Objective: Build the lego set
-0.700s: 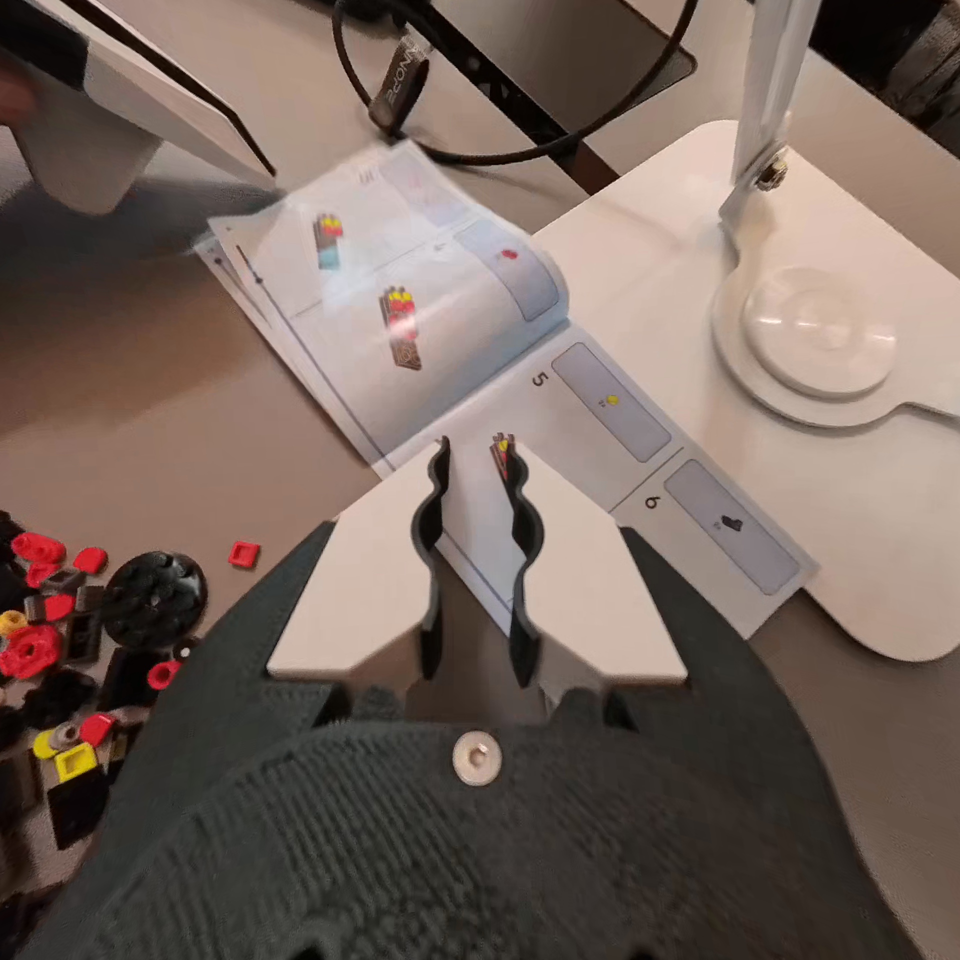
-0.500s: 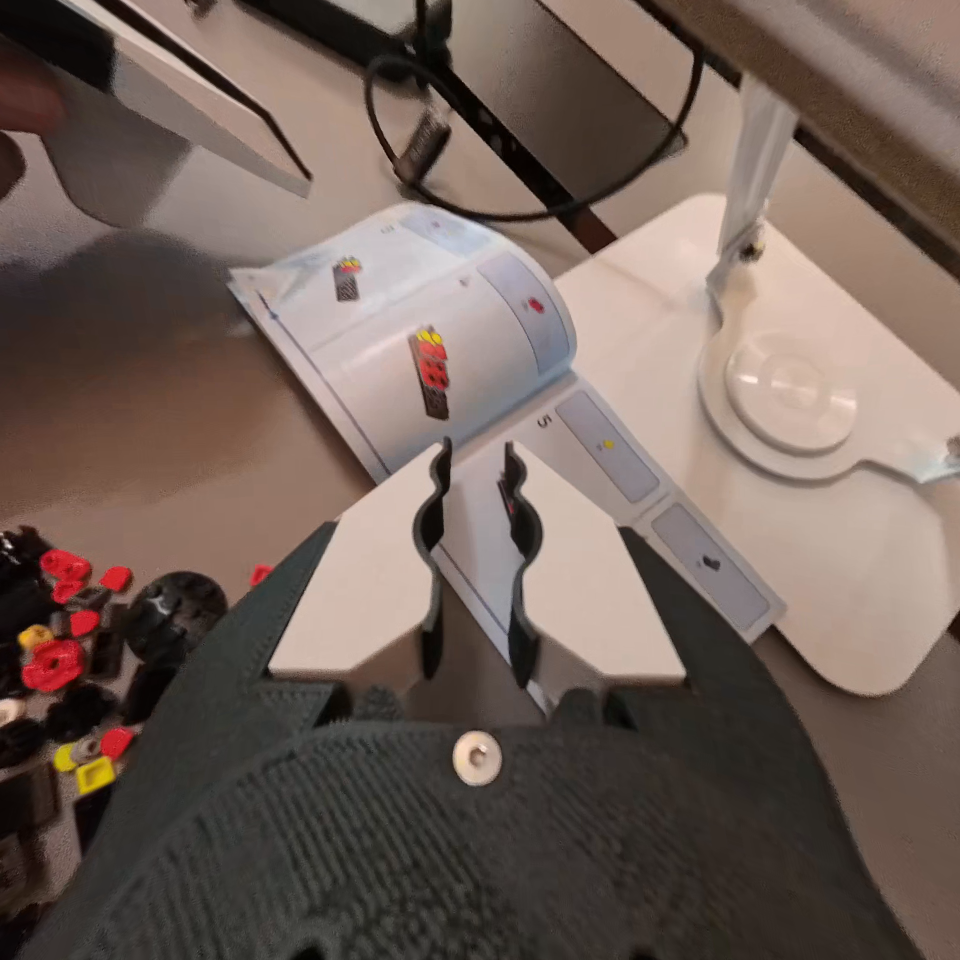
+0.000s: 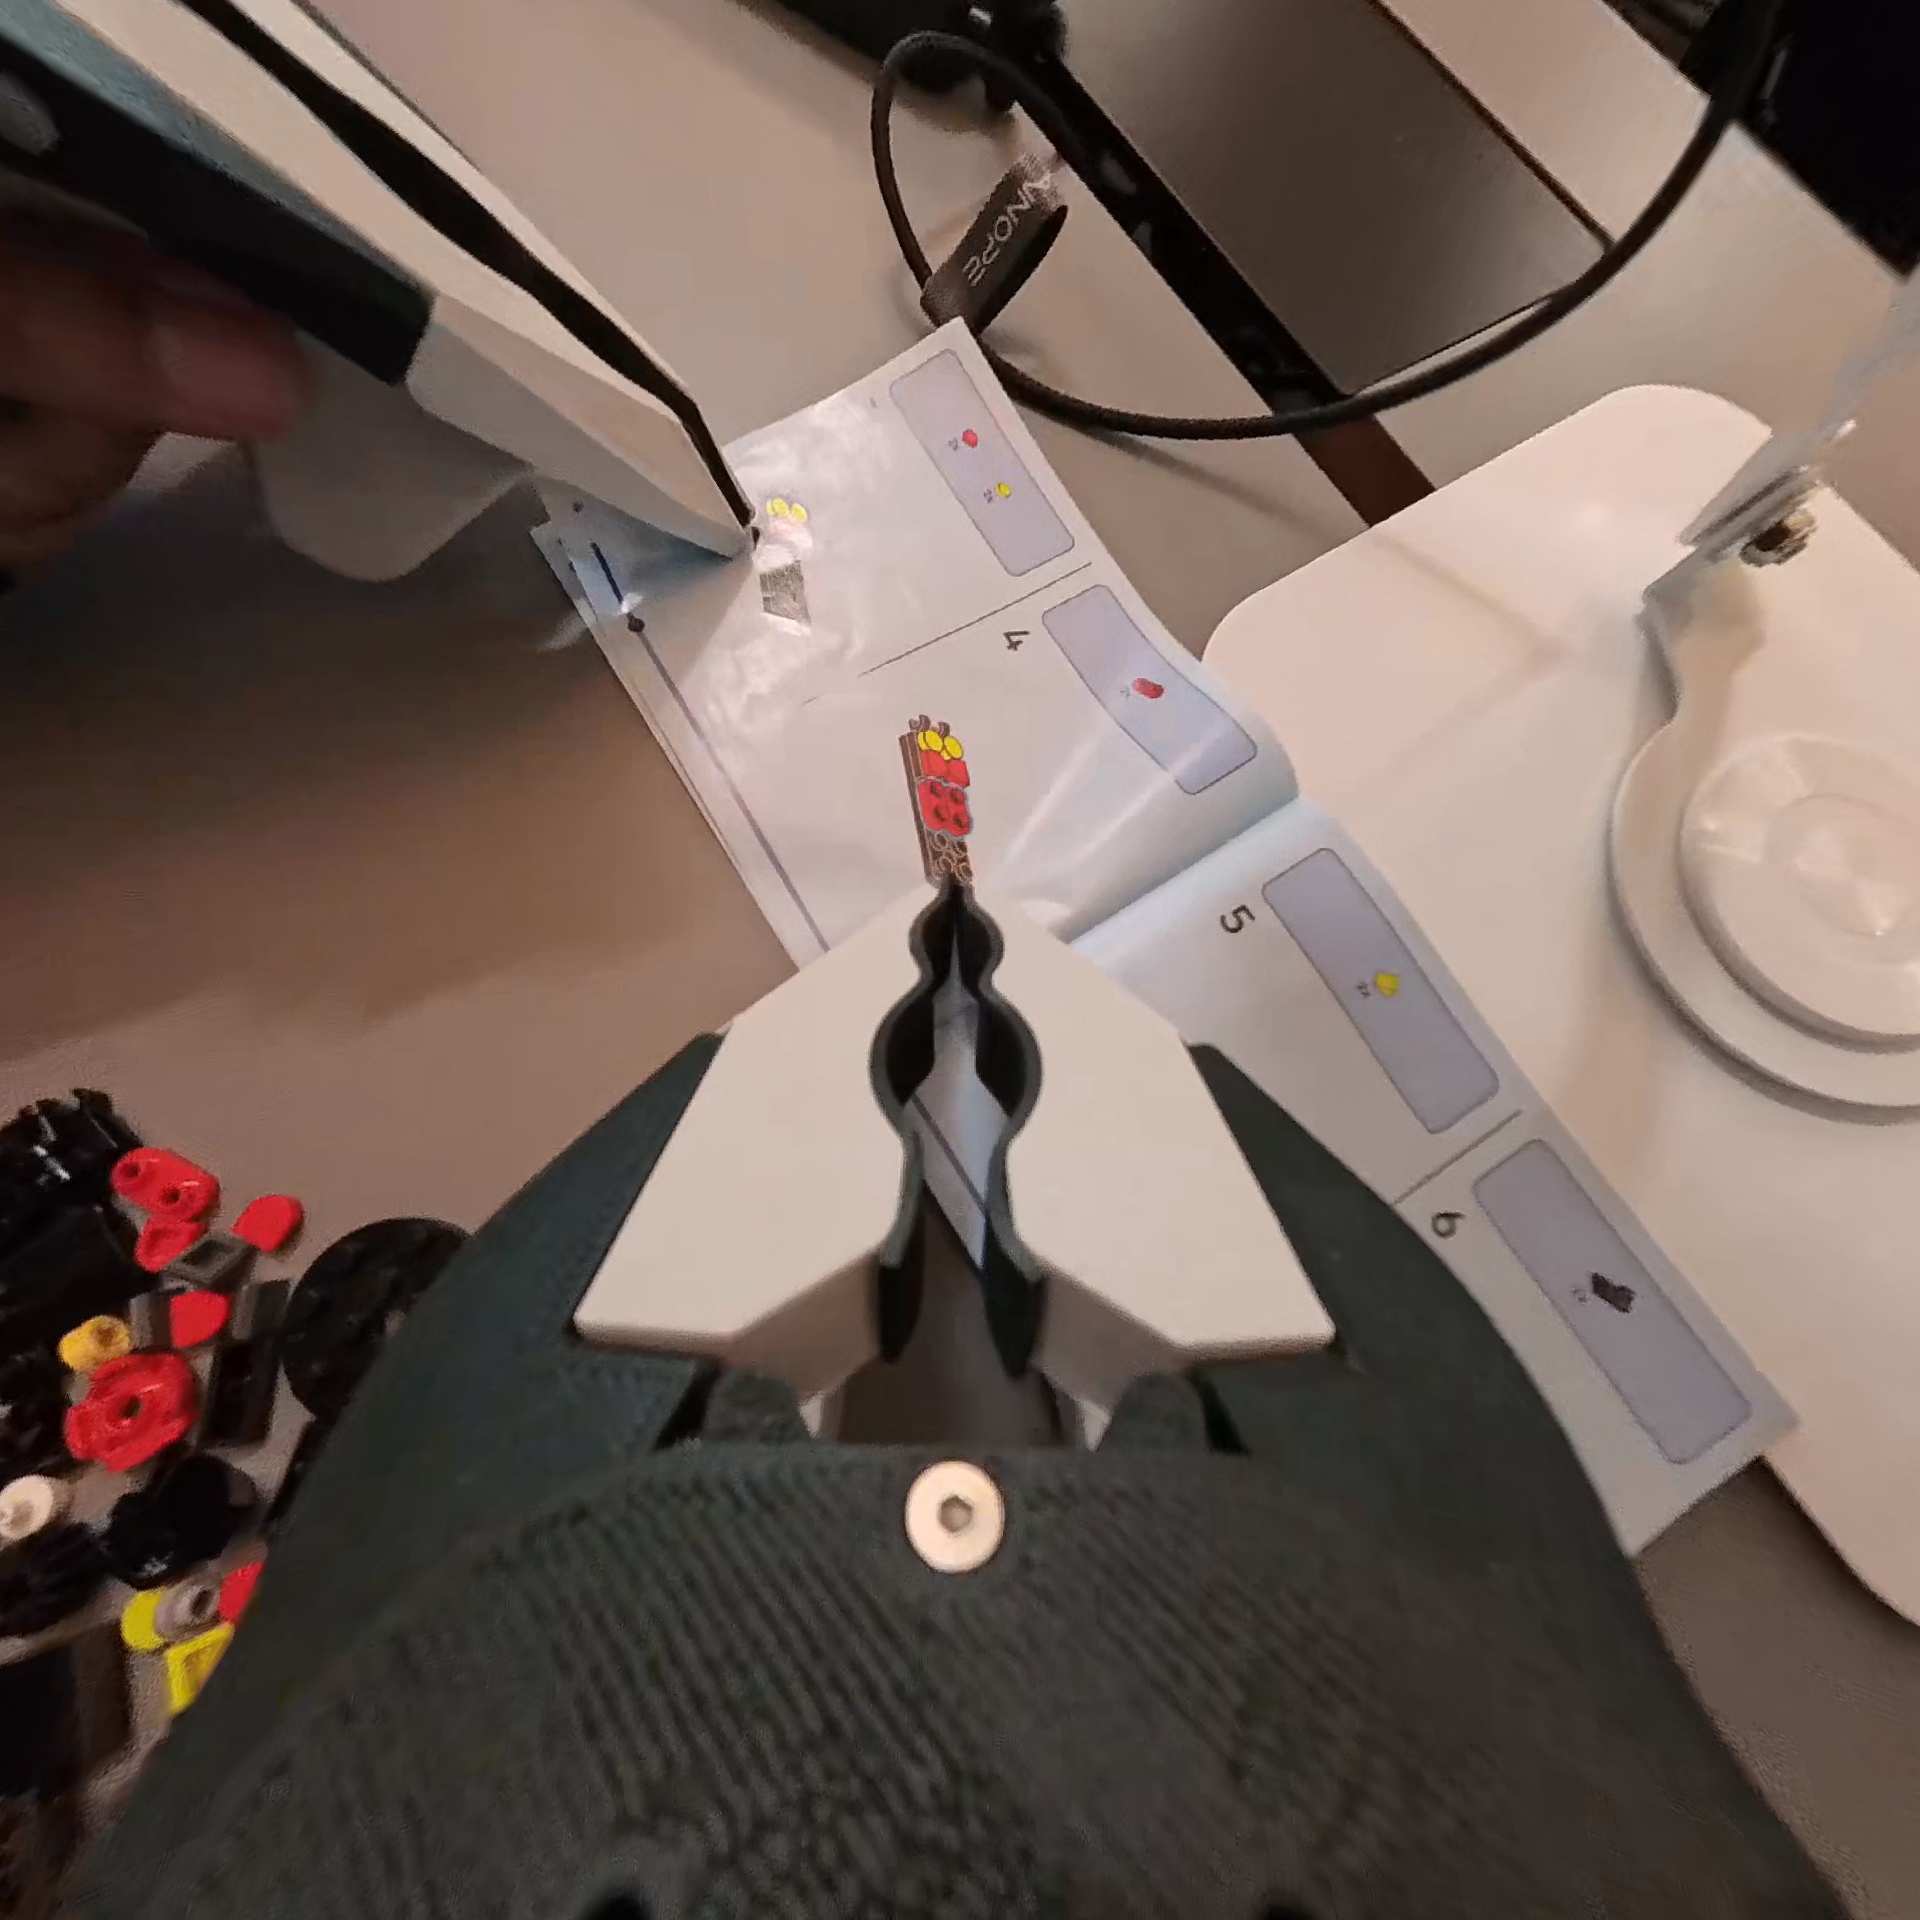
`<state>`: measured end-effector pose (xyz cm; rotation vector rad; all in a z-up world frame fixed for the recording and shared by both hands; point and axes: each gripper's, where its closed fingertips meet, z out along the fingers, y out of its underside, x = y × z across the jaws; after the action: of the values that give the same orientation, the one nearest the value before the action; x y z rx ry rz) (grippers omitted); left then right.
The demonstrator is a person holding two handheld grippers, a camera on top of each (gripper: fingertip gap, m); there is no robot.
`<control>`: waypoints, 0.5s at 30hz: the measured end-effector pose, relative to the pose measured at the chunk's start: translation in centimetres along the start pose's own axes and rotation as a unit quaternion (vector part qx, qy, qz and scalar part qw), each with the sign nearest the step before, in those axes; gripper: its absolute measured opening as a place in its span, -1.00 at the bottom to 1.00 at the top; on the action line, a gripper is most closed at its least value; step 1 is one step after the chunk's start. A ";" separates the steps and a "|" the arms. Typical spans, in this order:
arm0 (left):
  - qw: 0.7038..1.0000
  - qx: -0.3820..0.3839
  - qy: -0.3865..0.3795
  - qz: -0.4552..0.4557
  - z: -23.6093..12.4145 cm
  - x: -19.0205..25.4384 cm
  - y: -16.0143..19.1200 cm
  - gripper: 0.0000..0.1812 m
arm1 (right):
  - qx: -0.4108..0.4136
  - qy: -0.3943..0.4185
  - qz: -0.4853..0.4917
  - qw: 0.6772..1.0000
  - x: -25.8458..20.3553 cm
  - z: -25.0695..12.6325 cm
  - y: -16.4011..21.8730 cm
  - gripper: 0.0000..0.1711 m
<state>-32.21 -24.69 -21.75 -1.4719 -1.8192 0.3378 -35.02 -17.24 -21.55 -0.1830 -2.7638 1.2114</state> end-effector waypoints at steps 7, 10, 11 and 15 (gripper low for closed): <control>1.000 -0.006 0.010 0.019 0.2 1.1 0.5 -1.00 | -0.021 -0.022 0.084 0.996 1.3 -1.0 1.1 -1.00; 0.999 -0.018 0.025 0.031 0.5 2.7 1.1 -1.00 | -0.043 -0.018 0.097 0.994 1.8 -2.0 2.1 -1.00; 0.999 -0.024 0.028 0.040 0.6 3.2 1.3 -1.00 | -0.051 -0.016 0.099 0.994 1.9 -2.4 2.4 -1.00; 0.997 -0.021 0.024 0.077 1.3 4.8 1.6 -1.00 | -0.070 -0.009 0.105 0.992 2.4 -3.6 3.6 -1.00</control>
<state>-32.16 -19.46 -21.75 -1.6395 -1.6890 0.3390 -36.62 -11.84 -21.59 -0.4898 -2.9067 1.0637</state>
